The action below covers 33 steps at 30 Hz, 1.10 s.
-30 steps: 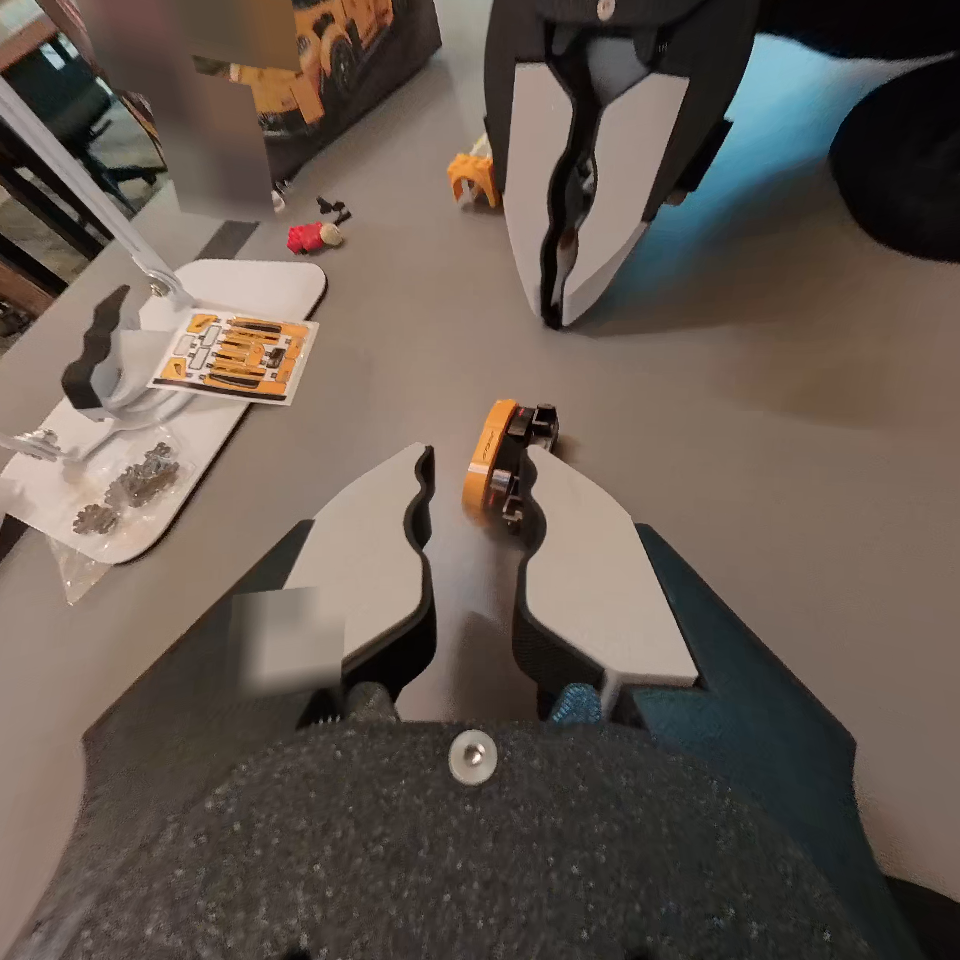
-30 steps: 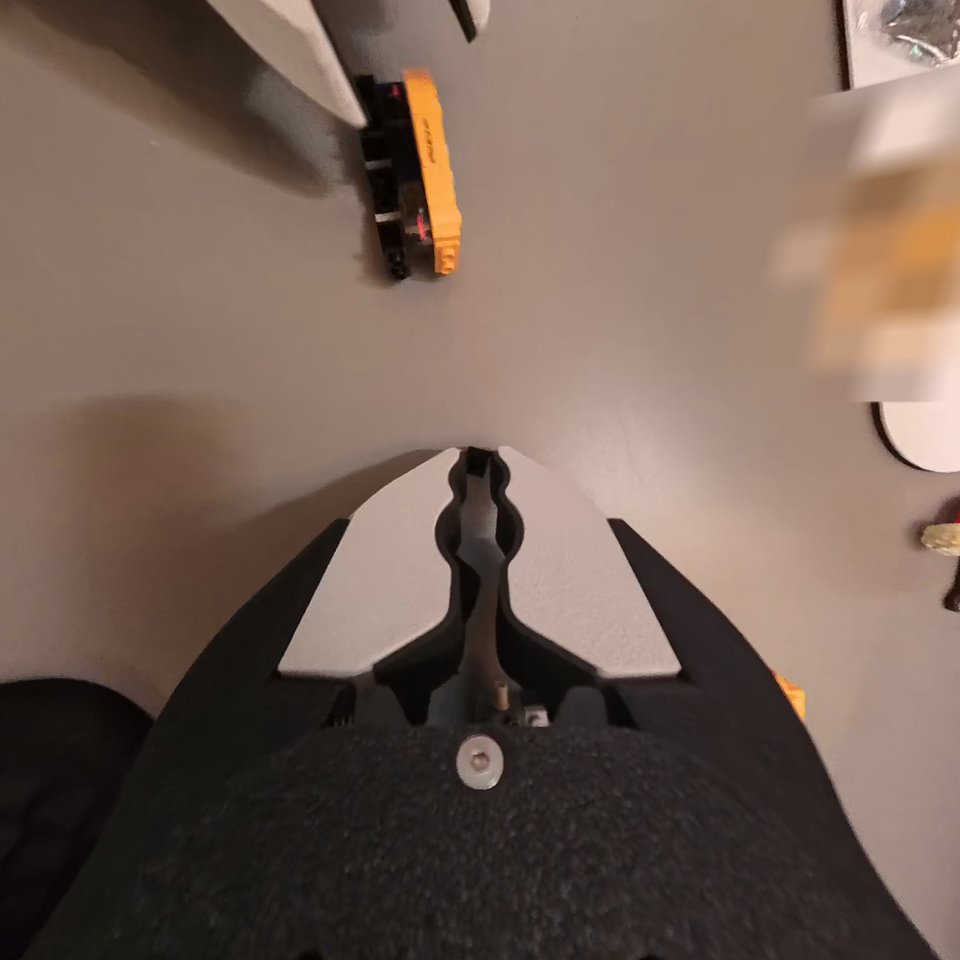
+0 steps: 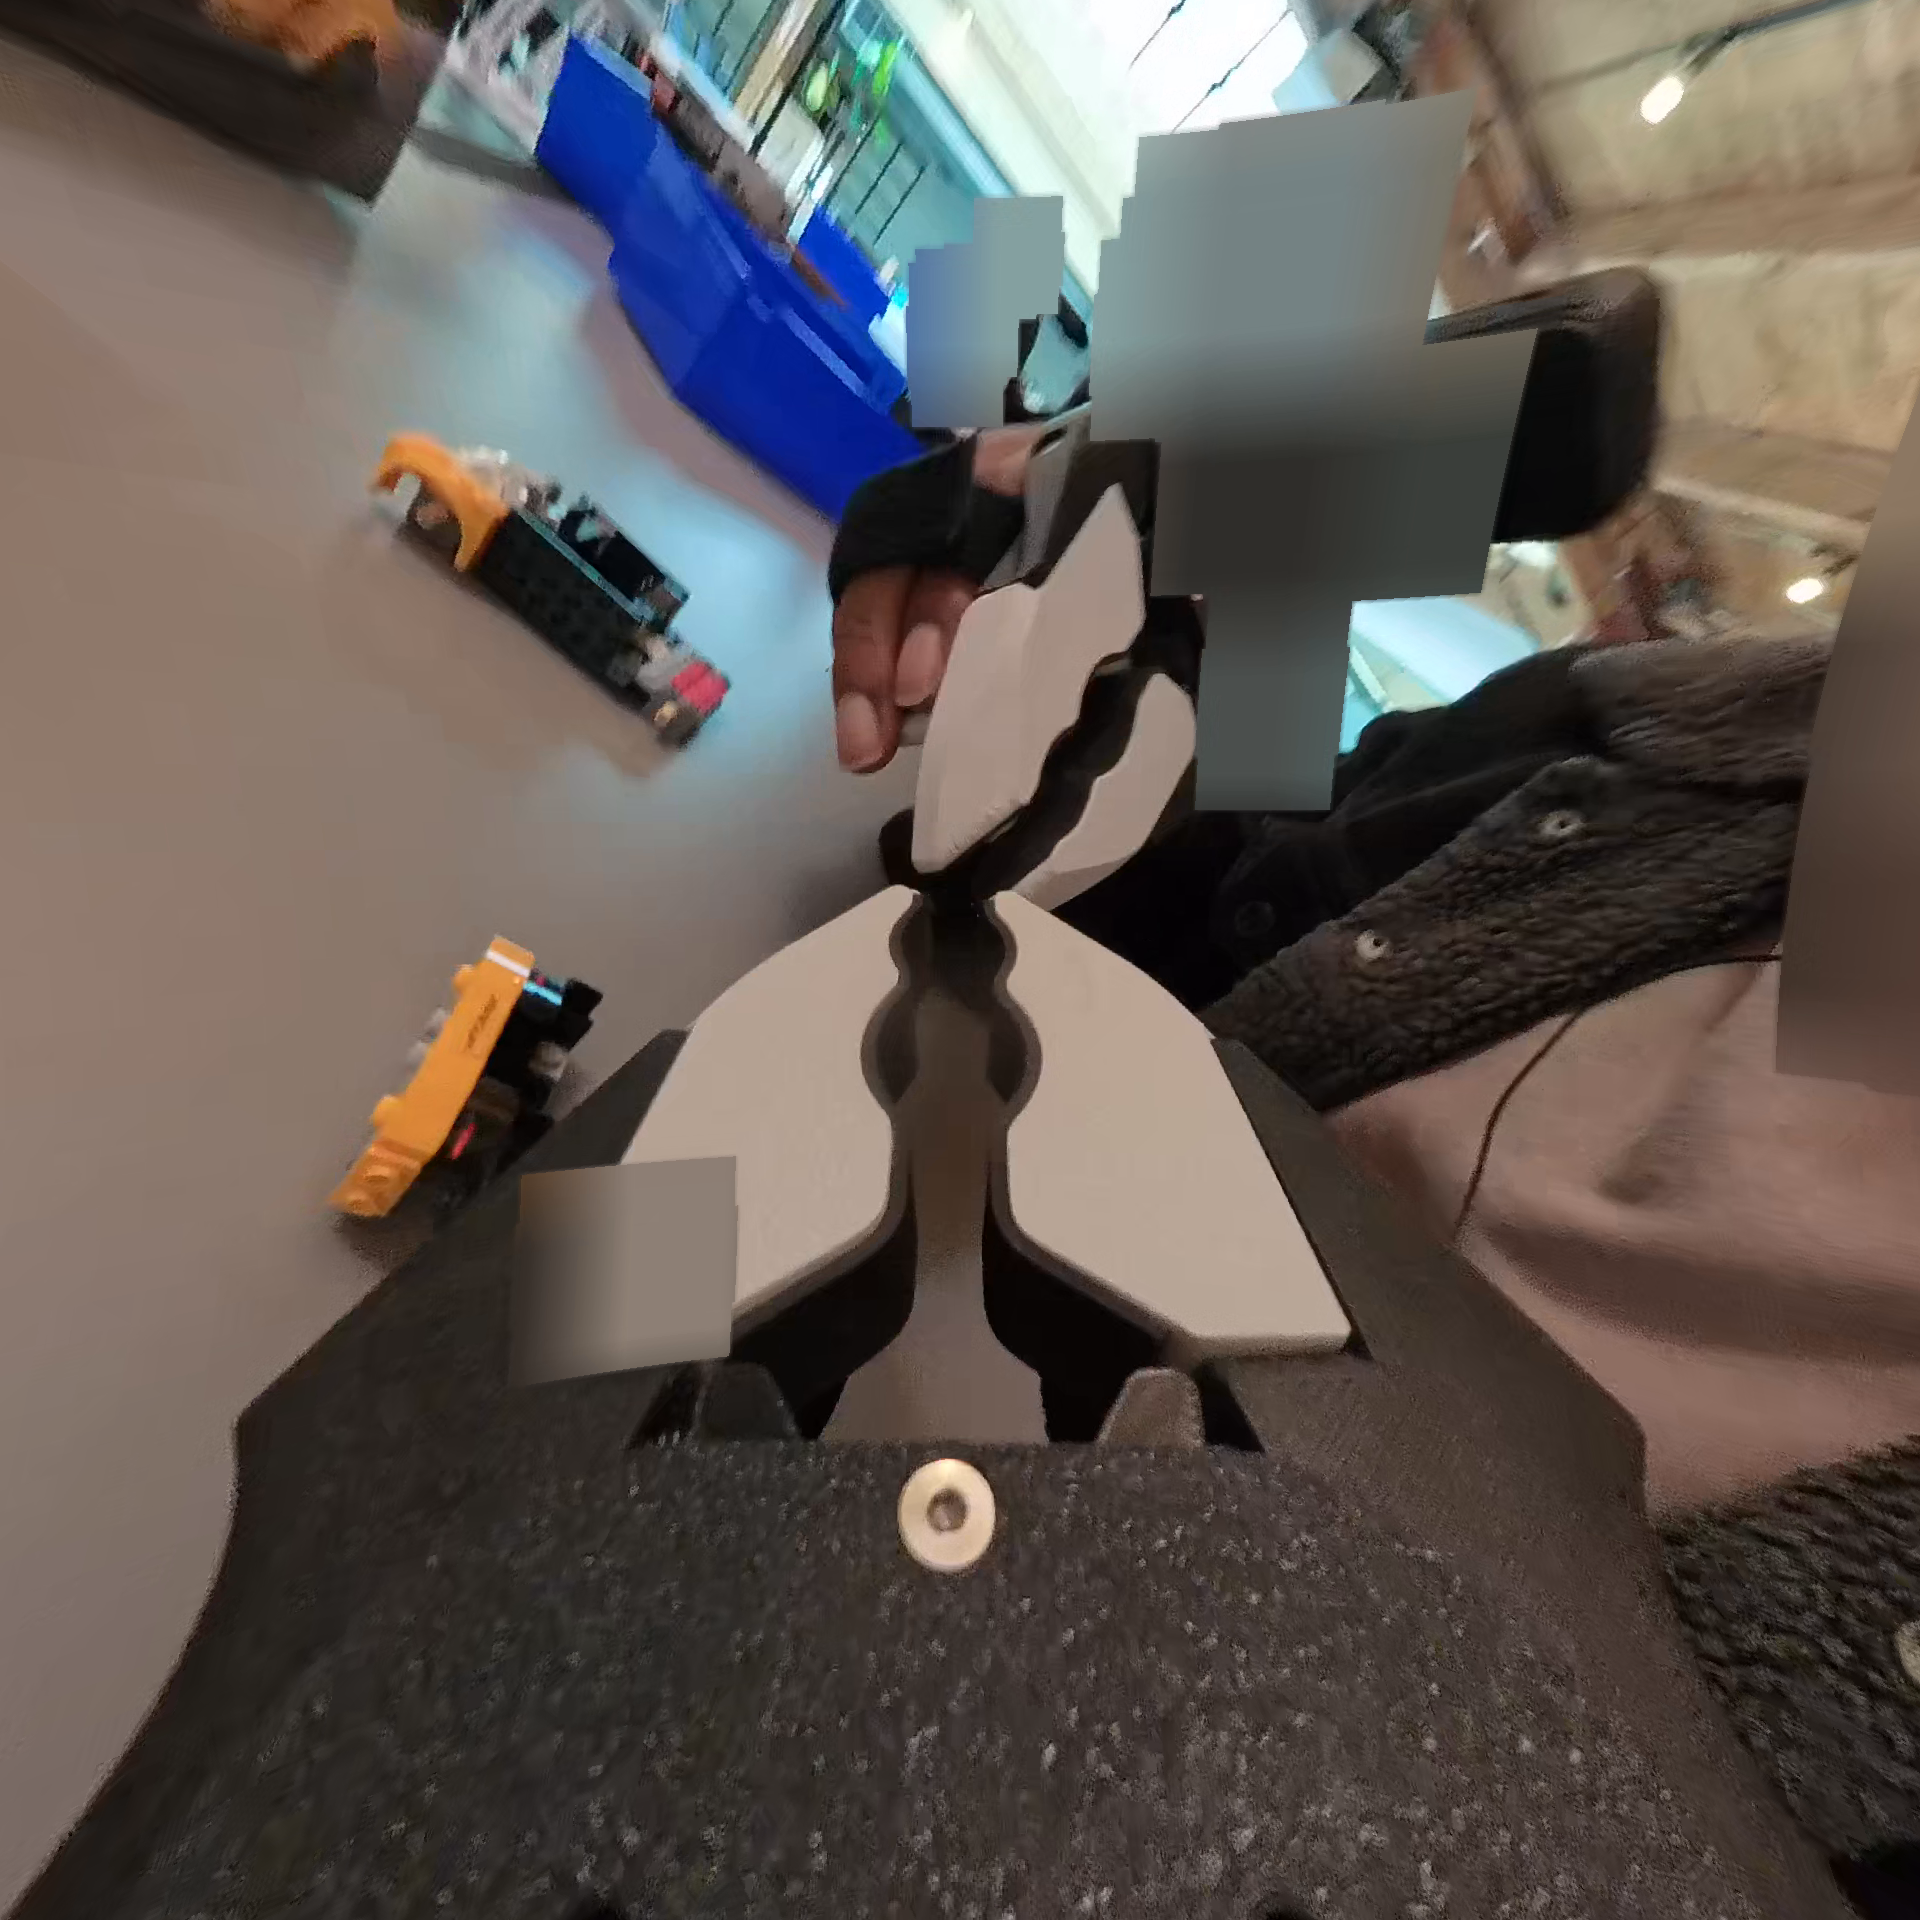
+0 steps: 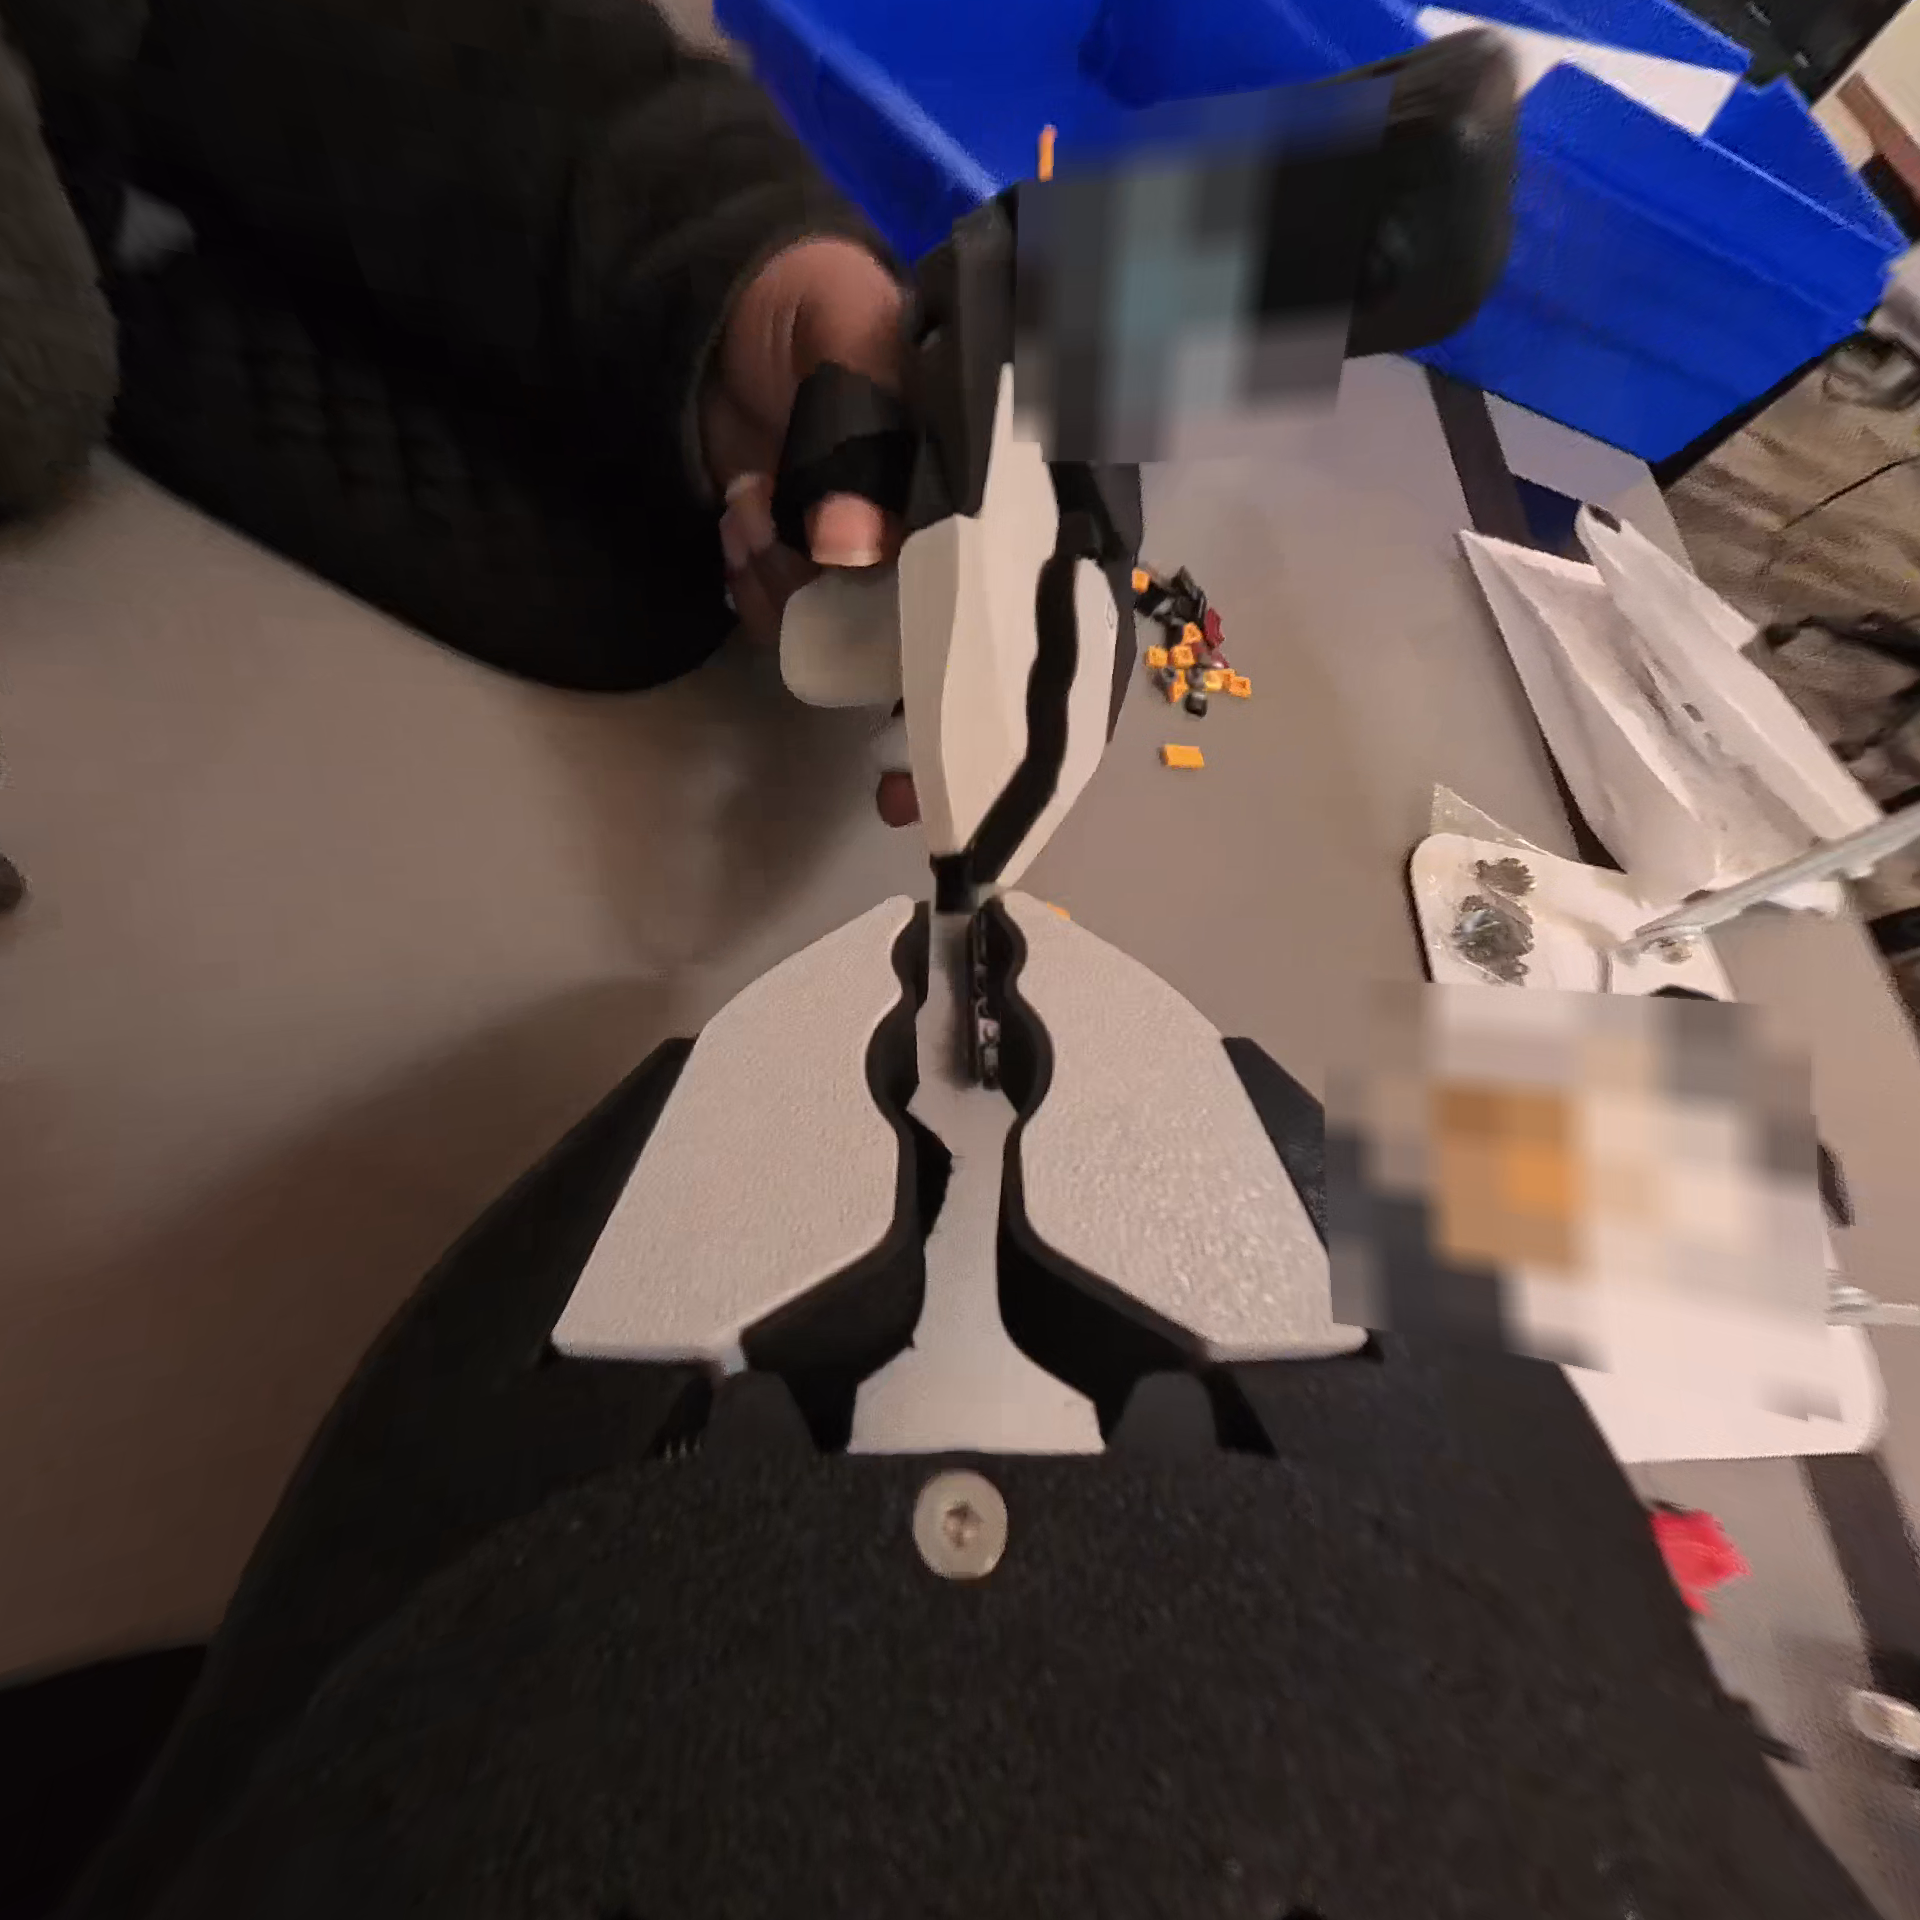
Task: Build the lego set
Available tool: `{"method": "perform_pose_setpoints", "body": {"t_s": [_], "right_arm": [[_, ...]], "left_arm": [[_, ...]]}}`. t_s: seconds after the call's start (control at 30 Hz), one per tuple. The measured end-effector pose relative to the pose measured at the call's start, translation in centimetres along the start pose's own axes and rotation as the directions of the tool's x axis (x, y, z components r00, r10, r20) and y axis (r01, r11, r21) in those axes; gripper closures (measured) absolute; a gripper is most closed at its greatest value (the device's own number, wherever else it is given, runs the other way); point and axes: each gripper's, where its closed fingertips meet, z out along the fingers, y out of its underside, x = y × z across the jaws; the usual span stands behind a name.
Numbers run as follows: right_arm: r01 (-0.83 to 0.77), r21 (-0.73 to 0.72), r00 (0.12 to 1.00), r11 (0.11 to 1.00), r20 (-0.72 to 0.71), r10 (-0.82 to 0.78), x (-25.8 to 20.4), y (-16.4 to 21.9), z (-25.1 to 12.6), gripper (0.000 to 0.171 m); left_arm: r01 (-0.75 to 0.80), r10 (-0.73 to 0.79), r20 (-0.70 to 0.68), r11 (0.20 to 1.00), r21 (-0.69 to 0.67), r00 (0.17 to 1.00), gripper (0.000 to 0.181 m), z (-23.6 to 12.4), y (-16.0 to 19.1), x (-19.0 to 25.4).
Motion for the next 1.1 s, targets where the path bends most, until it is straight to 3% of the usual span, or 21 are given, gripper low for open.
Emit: {"method": "perform_pose_setpoints", "body": {"t_s": [0.03,0.17,0.3,0.7,1.1], "right_arm": [[-0.063,0.040,0.998,0.997,0.020,0.063,0.3,-0.3,-0.3,0.160],[-0.316,0.199,0.946,0.928,0.140,0.292,1.1,-1.8,-1.0,0.158],[-0.438,0.243,0.893,0.865,0.230,0.388,1.0,-2.3,-0.6,0.158],[-0.449,0.205,0.880,0.869,0.269,0.392,0.2,-2.0,0.1,0.170],[-0.401,0.012,0.900,0.916,0.194,0.392,0.0,1.5,1.4,0.171]], "left_arm": [[0.002,-0.001,-0.022,0.999,0.035,1.000,0.173,-0.3,-0.5,0.2],[-0.006,0.017,-0.090,0.993,0.118,0.996,0.173,-1.3,-1.7,0.7],[-0.080,0.096,-0.109,0.986,0.144,0.989,0.173,-1.3,-1.9,1.7],[-0.173,0.182,-0.074,0.978,0.118,0.981,0.173,-0.9,-1.4,1.8],[-0.415,0.435,0.173,0.899,-0.140,0.884,0.171,-0.7,1.0,-1.8]]}}
